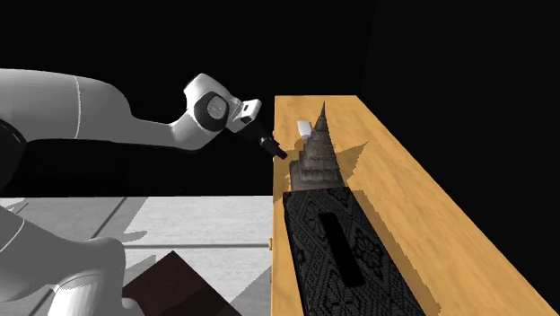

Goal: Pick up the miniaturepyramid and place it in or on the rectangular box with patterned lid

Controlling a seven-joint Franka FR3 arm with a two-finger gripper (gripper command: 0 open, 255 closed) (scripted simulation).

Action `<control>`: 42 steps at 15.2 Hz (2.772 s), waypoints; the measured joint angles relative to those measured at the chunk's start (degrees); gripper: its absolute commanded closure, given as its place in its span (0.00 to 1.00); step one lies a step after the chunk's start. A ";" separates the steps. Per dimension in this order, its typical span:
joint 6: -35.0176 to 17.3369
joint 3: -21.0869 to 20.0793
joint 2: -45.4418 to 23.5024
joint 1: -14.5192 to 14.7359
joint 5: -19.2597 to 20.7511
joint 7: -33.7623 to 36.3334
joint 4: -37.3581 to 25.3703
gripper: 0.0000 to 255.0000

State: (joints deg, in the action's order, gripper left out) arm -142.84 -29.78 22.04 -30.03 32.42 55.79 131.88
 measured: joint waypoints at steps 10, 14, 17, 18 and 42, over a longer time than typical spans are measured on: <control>-0.21 -12.46 -7.72 -16.80 25.57 28.58 -11.77 0.00; -0.35 -13.40 -11.01 -18.52 29.41 30.81 -13.45 0.00; -0.46 -13.66 -12.14 -19.01 30.84 31.67 -13.86 0.00; -0.41 -13.72 -12.32 -19.06 31.01 31.75 -13.99 0.00; 1.76 -12.20 -11.22 -17.82 24.28 23.83 -18.12 1.00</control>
State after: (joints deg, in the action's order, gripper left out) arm -141.07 -41.98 10.81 -47.86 56.69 79.62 113.76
